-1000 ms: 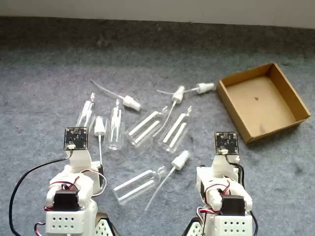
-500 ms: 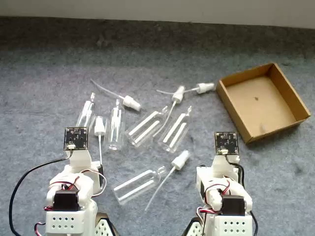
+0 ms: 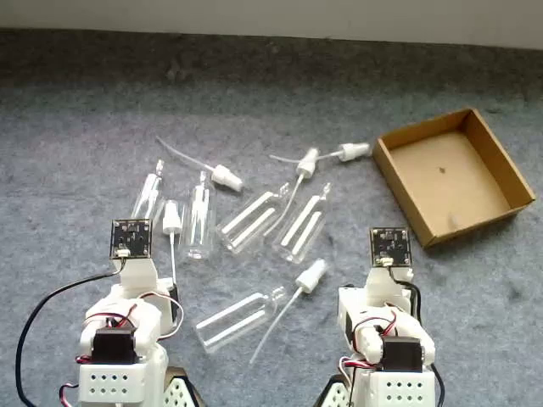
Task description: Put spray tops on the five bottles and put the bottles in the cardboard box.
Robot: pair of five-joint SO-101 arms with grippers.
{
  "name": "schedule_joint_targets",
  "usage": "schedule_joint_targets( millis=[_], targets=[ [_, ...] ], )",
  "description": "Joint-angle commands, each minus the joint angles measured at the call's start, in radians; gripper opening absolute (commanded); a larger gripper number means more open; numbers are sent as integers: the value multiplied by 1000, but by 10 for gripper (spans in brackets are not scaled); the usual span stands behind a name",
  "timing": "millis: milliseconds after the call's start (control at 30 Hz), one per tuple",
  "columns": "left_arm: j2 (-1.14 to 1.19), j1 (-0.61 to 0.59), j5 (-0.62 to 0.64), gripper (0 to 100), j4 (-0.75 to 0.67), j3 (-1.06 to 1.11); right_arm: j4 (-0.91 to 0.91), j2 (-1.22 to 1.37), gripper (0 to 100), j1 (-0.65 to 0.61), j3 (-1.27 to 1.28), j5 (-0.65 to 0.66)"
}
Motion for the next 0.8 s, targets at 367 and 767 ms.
schedule_joint_targets(
  millis=[367,767],
  targets=[
    [-8,-15,9,5,5,18,4,-12,217,-4,147,0],
    [-8,-15,8,5,8,18,4,-12,24,-5,147,-2]
  ],
)
